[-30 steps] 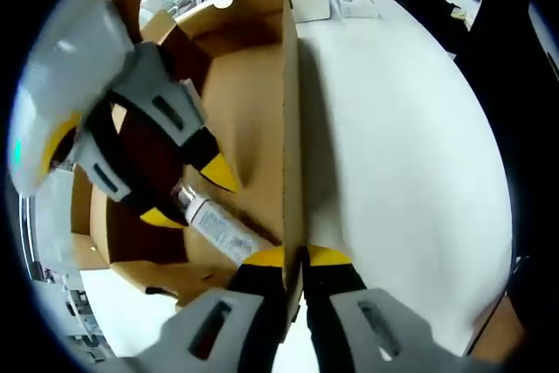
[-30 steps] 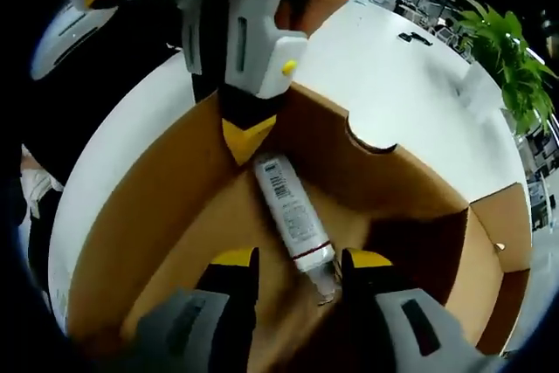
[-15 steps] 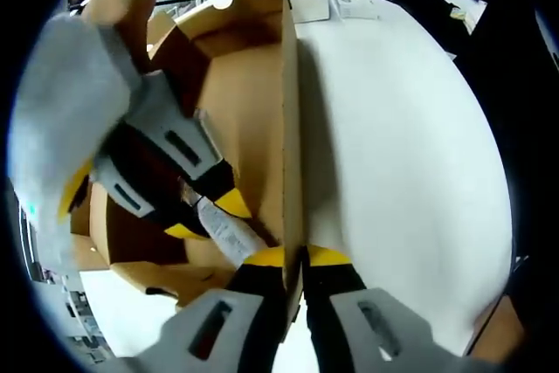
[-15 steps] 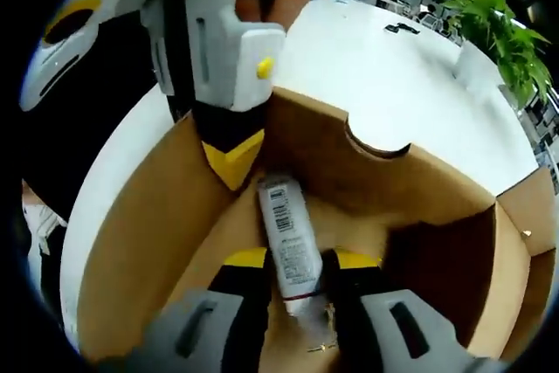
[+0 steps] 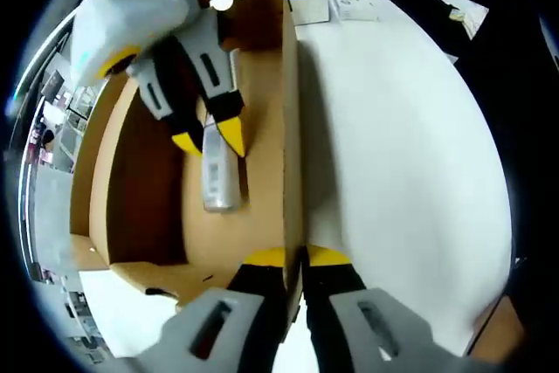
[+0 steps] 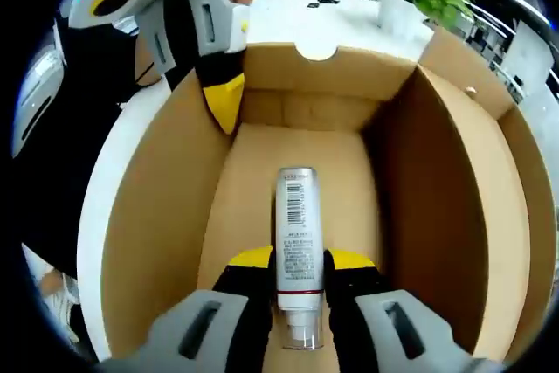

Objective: Operate the shoe box by opening the lid, removing the specified soft item, and placing it in the target area until the item is outside and the box remains undamaged.

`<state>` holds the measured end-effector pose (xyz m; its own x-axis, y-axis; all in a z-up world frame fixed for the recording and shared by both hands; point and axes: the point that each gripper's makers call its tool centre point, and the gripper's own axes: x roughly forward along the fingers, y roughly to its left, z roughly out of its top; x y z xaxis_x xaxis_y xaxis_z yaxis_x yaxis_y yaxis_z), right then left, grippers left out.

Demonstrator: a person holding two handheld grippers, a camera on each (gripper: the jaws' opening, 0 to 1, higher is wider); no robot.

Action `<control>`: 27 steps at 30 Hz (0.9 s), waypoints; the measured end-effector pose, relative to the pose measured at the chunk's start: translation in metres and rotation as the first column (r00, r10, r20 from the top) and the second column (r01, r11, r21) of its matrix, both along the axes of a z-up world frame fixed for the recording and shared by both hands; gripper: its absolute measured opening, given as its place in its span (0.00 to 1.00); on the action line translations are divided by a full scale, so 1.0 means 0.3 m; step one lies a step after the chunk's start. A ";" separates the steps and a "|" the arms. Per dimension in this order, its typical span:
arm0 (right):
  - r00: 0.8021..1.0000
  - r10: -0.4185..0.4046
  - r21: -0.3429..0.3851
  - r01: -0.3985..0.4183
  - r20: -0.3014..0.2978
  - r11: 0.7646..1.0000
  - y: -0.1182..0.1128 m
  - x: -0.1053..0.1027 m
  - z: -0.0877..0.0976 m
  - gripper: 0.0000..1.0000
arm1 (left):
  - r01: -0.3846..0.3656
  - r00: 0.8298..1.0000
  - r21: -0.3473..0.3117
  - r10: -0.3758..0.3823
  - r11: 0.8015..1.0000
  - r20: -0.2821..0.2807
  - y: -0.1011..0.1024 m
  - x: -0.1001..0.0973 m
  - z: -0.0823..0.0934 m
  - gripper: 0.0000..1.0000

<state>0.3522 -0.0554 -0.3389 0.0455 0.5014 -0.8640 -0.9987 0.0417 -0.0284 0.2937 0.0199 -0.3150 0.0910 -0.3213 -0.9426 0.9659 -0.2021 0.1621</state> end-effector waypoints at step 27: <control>0.966 -0.260 0.068 0.258 0.011 0.964 -0.095 -0.018 0.071 0.40 | 0.000 1.000 -0.022 0.000 1.000 -0.014 -0.006 -0.022 0.000 0.04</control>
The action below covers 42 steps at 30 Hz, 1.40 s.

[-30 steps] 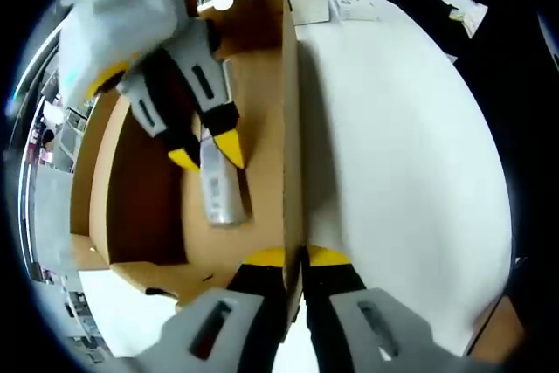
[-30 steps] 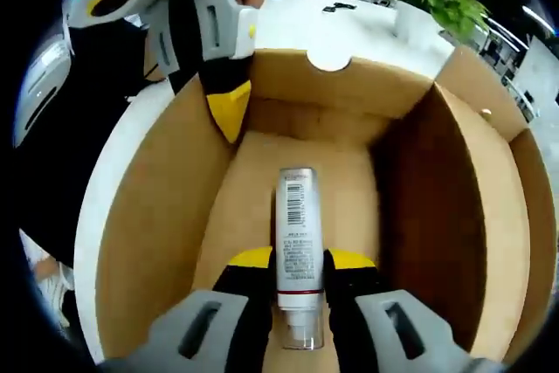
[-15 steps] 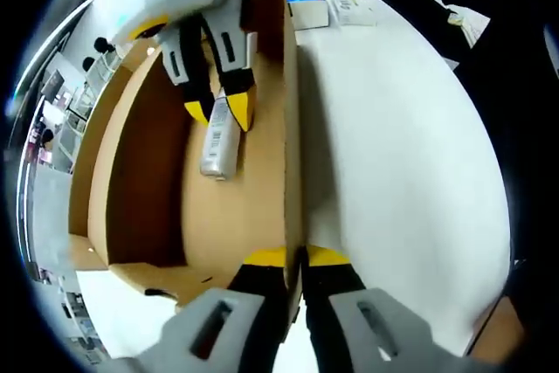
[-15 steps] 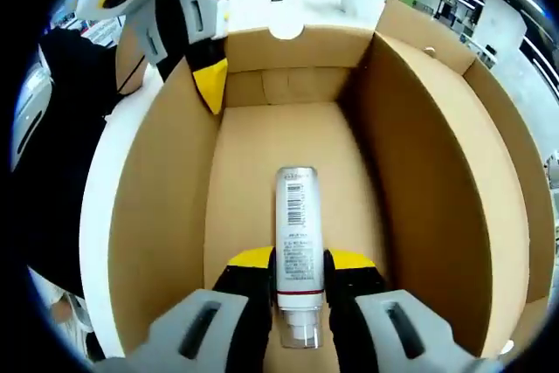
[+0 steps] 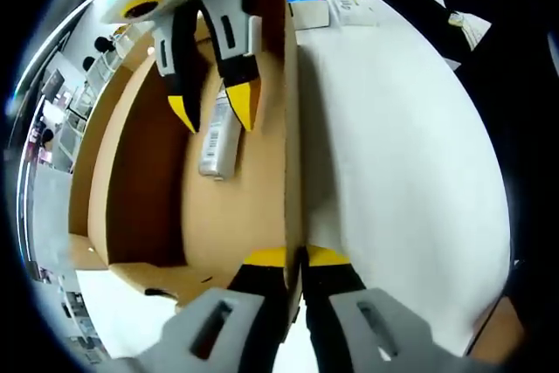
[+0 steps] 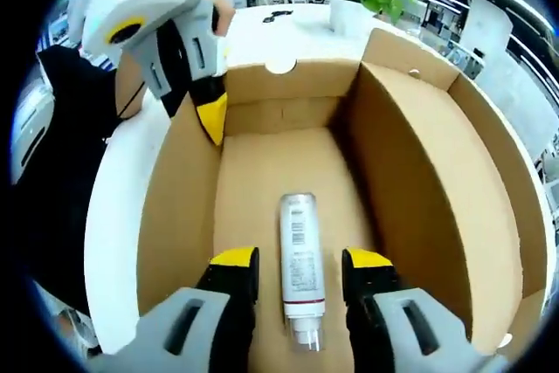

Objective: Operate the shoe box by opening the lid, removing the specified soft item, and placing it in the target area until the item is outside and the box remains undamaged.

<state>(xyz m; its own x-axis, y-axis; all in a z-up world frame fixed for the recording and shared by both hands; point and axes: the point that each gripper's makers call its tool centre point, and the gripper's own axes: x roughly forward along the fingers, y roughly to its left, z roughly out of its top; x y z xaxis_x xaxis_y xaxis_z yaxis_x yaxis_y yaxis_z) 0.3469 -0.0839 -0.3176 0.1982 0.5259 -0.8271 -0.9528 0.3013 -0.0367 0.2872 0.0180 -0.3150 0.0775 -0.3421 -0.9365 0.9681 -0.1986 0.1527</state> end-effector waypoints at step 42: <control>0.992 -0.124 0.078 0.123 0.010 0.989 -0.001 0.036 -0.068 0.21 | -0.002 1.000 -0.001 0.002 1.000 -0.004 0.001 0.006 -0.003 0.04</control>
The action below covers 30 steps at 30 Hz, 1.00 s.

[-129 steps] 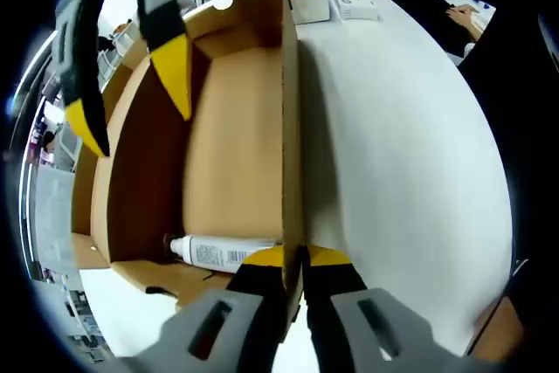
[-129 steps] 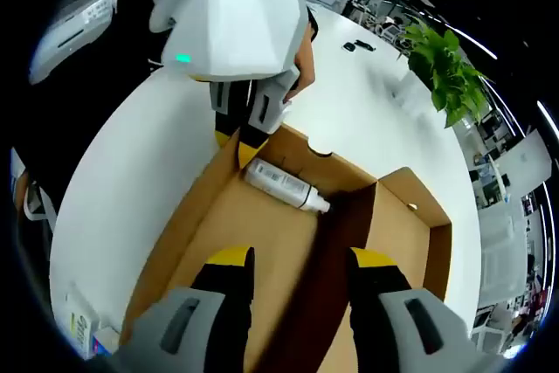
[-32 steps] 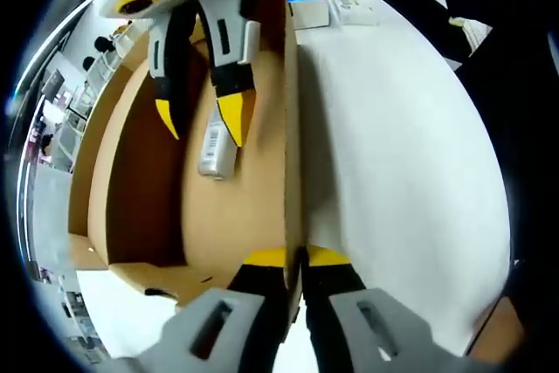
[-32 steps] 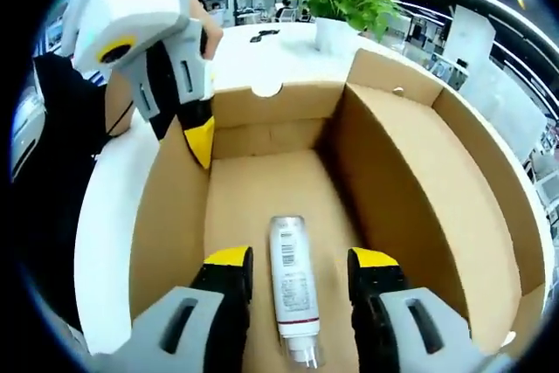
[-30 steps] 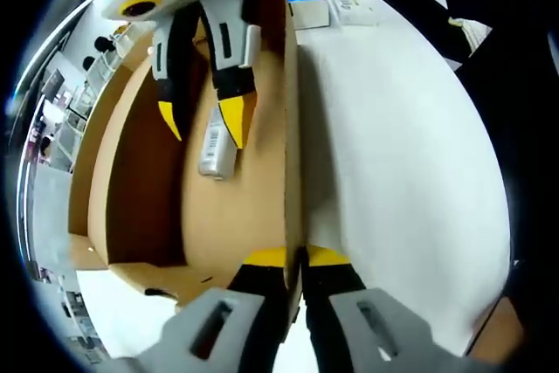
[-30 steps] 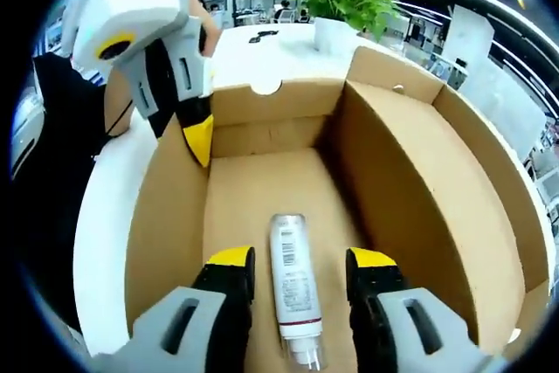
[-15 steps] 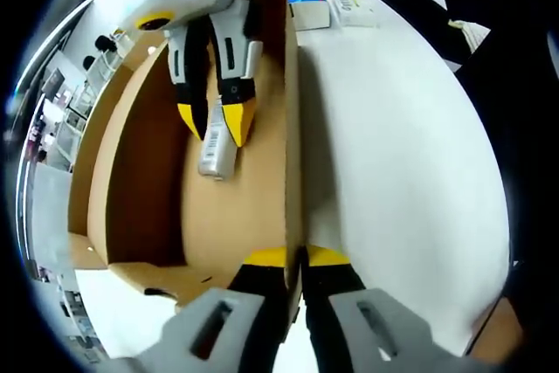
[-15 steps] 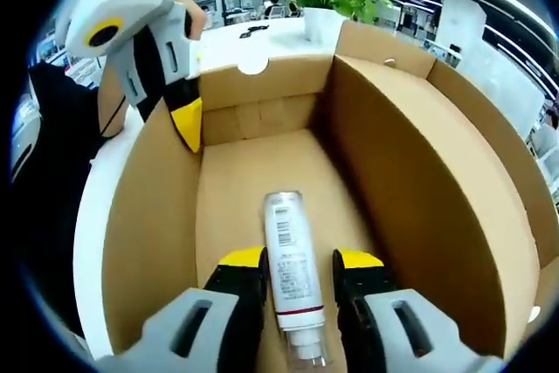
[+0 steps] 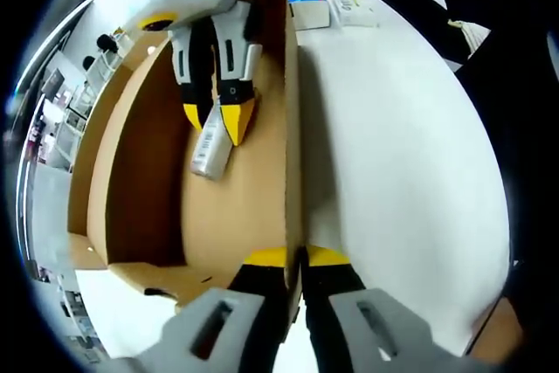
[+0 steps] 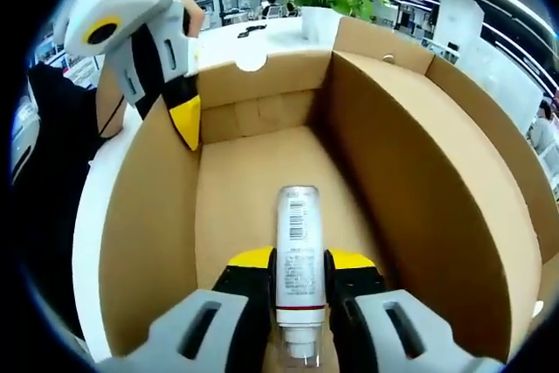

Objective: Operate the shoe box by opening the lid, removing the specified soft item, and placing it in the target area until the item is outside and the box remains undamaged.

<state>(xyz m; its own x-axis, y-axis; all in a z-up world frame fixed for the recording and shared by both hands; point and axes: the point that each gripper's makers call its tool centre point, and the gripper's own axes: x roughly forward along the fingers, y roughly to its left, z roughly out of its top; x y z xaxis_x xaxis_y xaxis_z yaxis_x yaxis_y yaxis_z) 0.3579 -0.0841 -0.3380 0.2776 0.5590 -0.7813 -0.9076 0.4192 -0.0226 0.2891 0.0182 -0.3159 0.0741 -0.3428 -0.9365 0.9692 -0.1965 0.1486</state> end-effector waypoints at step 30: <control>0.970 -0.216 0.209 0.189 0.113 0.959 -0.055 -0.017 0.344 0.21 | -0.006 1.000 0.000 0.006 1.000 -0.002 -0.005 -0.016 0.002 0.04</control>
<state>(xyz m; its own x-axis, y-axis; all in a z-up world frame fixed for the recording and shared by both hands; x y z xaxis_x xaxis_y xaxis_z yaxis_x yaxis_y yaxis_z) 0.3528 -0.1005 -0.2347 0.4948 0.6179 -0.6110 -0.7974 0.6024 -0.0366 0.2843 0.0167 -0.3154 0.0741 -0.3427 -0.9365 0.9707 -0.1904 0.1464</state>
